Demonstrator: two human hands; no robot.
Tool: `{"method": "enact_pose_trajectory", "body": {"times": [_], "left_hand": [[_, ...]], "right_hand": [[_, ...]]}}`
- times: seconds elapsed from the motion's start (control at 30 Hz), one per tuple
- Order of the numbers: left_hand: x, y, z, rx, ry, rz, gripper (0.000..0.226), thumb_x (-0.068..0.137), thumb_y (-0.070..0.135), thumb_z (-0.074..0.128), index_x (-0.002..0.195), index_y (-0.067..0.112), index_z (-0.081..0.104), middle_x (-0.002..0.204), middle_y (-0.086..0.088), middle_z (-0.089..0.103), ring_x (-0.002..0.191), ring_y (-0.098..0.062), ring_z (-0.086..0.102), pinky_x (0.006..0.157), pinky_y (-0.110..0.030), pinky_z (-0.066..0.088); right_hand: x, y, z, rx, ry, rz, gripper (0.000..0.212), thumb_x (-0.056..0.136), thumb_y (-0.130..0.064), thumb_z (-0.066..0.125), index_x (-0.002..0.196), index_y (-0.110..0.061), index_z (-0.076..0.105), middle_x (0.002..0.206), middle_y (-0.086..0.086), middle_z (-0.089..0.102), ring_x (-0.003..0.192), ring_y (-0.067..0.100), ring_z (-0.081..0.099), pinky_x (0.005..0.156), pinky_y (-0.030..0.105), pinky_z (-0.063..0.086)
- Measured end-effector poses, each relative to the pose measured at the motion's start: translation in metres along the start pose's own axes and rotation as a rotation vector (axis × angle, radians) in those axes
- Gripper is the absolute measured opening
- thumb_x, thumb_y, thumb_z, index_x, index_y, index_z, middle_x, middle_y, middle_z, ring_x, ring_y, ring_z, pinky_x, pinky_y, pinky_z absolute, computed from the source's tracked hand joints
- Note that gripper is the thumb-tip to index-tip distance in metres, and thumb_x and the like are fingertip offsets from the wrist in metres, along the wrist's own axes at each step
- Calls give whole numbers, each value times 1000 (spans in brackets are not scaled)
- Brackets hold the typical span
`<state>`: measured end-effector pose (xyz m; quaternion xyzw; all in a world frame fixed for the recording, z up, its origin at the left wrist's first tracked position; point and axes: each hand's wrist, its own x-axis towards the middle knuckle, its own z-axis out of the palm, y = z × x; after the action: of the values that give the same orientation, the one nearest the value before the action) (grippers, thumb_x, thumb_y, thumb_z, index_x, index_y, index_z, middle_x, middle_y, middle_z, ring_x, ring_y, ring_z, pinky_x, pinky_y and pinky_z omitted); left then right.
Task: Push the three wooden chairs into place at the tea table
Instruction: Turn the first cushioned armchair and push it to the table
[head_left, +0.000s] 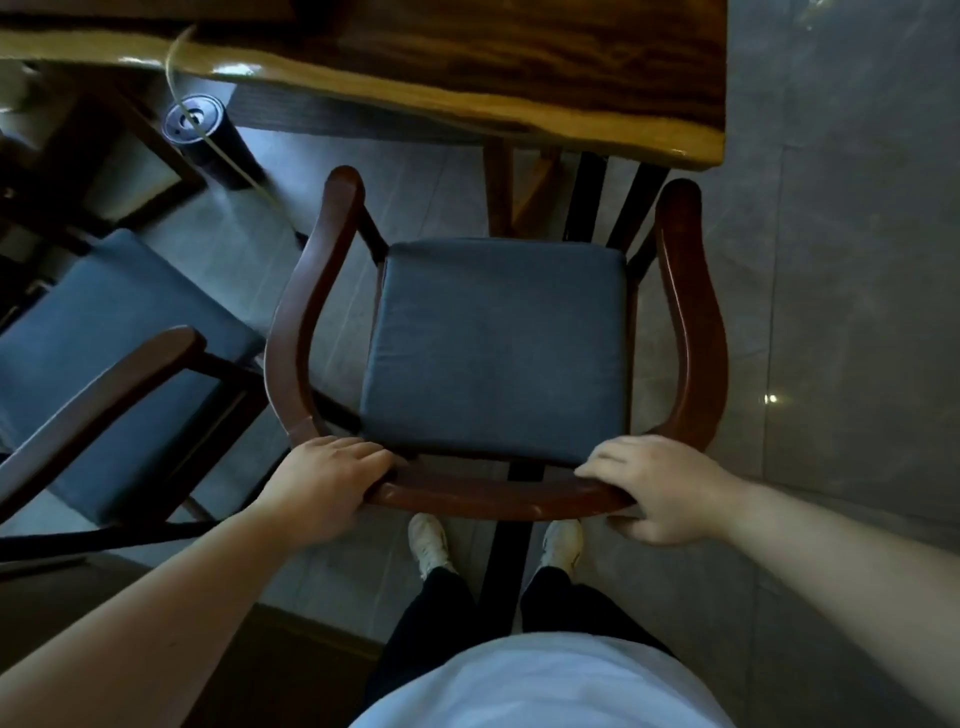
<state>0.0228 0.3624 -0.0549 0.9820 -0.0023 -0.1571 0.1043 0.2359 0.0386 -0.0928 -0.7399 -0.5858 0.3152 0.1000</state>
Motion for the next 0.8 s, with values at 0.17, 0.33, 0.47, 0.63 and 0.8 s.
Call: {"method": "enact_pose_trajectory", "body": {"times": [0.17, 0.33, 0.47, 0.63, 0.8], "left_hand": [[5, -15, -2, -8, -52, 99, 41, 66, 24, 80, 103, 35, 66, 94, 16, 71, 86, -9, 66, 70, -30, 56], [16, -40, -9, 20, -55, 157, 37, 67, 26, 79, 101, 35, 67, 89, 15, 71, 80, -11, 67, 63, -29, 56], [23, -70, -20, 55, -49, 143, 45, 54, 17, 83, 95, 31, 71, 81, 10, 72, 70, -18, 68, 54, -31, 55], [37, -111, -33, 84, 5, 156, 39, 62, 22, 76, 98, 32, 69, 84, 11, 71, 77, -19, 67, 60, -31, 53], [43, -126, -40, 53, -29, 168, 29, 70, 25, 72, 97, 34, 67, 86, 12, 69, 82, -17, 66, 66, -33, 53]], "right_hand": [[7, -34, 25, 69, 334, 126, 27, 71, -20, 79, 97, -17, 75, 94, -1, 76, 87, 22, 70, 77, 46, 57], [20, -44, 25, 43, 393, 184, 25, 70, -20, 78, 94, -17, 74, 90, -1, 75, 83, 24, 70, 75, 44, 57], [44, -59, 22, 66, 419, 217, 23, 74, -24, 79, 95, -17, 75, 92, -1, 76, 83, 25, 70, 74, 42, 57], [79, -73, 12, 65, 399, 257, 25, 82, -31, 76, 103, -17, 73, 99, -2, 75, 91, 23, 69, 80, 42, 54], [89, -72, 5, 118, 312, 252, 31, 86, -33, 73, 113, -18, 69, 109, -5, 71, 99, 15, 64, 86, 36, 52]]}}
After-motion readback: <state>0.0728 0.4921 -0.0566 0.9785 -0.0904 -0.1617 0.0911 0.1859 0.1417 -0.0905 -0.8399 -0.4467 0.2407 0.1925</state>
